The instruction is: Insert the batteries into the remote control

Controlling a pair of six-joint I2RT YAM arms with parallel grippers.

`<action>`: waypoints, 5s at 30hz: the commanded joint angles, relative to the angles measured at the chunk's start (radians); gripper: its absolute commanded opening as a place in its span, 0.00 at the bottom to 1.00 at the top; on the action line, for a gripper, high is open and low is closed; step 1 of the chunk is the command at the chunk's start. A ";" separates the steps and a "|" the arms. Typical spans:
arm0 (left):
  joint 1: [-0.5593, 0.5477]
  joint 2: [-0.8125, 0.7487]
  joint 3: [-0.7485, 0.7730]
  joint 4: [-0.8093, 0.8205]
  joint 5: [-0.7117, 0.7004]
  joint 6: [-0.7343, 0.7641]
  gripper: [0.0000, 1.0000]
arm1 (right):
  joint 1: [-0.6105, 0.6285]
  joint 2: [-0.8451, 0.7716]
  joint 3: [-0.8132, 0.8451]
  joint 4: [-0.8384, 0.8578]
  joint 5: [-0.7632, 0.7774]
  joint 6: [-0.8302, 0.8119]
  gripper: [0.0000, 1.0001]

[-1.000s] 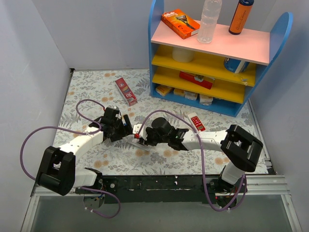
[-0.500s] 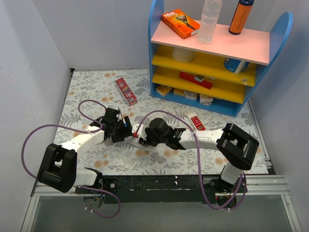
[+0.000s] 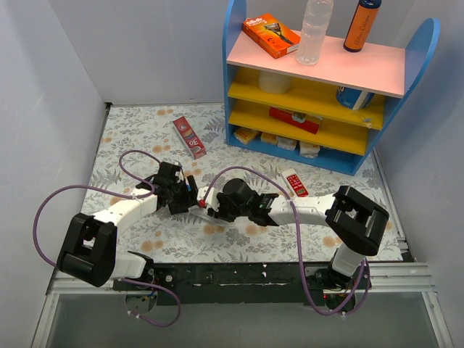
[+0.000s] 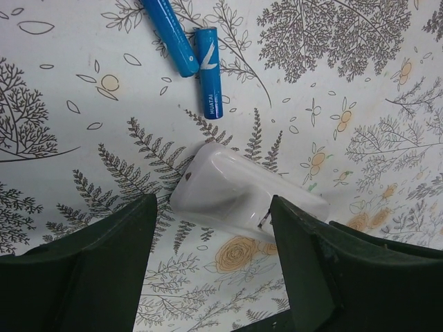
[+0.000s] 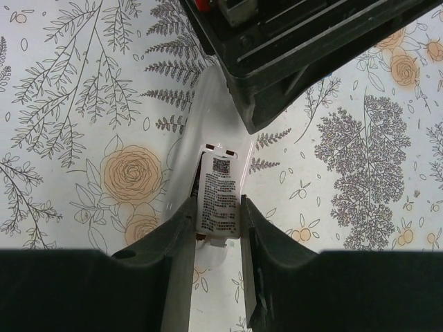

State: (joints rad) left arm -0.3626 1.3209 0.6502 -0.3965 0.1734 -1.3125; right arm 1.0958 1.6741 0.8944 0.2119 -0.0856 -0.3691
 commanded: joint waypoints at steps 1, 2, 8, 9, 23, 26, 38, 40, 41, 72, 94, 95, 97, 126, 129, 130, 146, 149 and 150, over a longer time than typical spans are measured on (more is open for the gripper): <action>0.004 -0.002 0.025 -0.002 0.018 0.012 0.66 | 0.009 -0.033 0.034 0.024 -0.006 0.012 0.01; 0.004 -0.002 0.025 -0.004 0.017 0.012 0.65 | 0.009 -0.030 0.035 0.021 -0.002 0.012 0.01; 0.004 0.000 0.023 -0.004 0.024 0.013 0.65 | 0.009 -0.010 0.040 0.041 0.018 0.027 0.01; 0.004 0.000 0.023 -0.004 0.023 0.013 0.65 | 0.009 -0.004 0.040 0.043 0.027 0.029 0.01; 0.004 0.005 0.022 -0.002 0.031 0.015 0.64 | 0.009 0.007 0.049 0.057 0.014 0.033 0.01; 0.004 0.003 0.022 -0.004 0.031 0.015 0.64 | 0.009 0.016 0.054 0.050 0.009 0.033 0.01; 0.004 0.005 0.022 -0.004 0.032 0.015 0.64 | 0.010 0.007 0.052 0.014 0.020 0.033 0.01; 0.004 0.006 0.023 -0.005 0.034 0.015 0.64 | 0.010 -0.001 0.048 0.003 0.024 0.033 0.01; 0.004 0.006 0.022 -0.005 0.034 0.015 0.64 | 0.010 -0.010 0.047 0.001 0.024 0.035 0.01; 0.004 0.011 0.025 -0.007 0.038 0.015 0.64 | 0.016 0.022 0.041 0.001 0.034 0.055 0.01; 0.004 0.011 0.022 -0.007 0.041 0.016 0.64 | 0.016 0.068 0.074 -0.026 -0.002 0.070 0.02; 0.005 0.009 0.022 -0.007 0.041 0.016 0.64 | 0.016 0.070 0.078 -0.045 -0.005 0.068 0.04; 0.004 0.011 0.023 -0.005 0.041 0.016 0.64 | 0.016 0.079 0.093 -0.057 -0.008 0.068 0.05; 0.005 0.008 0.022 -0.005 0.040 0.015 0.64 | 0.016 0.067 0.138 -0.141 -0.022 0.064 0.42; 0.004 0.009 0.022 -0.005 0.038 0.015 0.64 | 0.018 0.061 0.140 -0.143 -0.022 0.064 0.43; 0.005 0.008 0.022 -0.007 0.038 0.015 0.64 | 0.016 0.059 0.140 -0.143 -0.022 0.064 0.43; 0.004 -0.116 0.009 -0.019 -0.046 -0.004 0.77 | 0.013 -0.040 0.132 -0.192 -0.019 0.136 0.45; 0.004 -0.163 0.000 -0.037 -0.087 -0.016 0.79 | 0.013 -0.031 0.182 -0.253 -0.019 0.222 0.43; 0.004 -0.201 -0.001 -0.041 -0.101 -0.019 0.81 | 0.013 -0.018 0.195 -0.285 -0.032 0.261 0.42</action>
State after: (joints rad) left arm -0.3618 1.2240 0.6495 -0.4145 0.1440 -1.3155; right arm 1.1080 1.6672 1.0122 0.0036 -0.1040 -0.2356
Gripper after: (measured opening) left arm 0.786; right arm 0.437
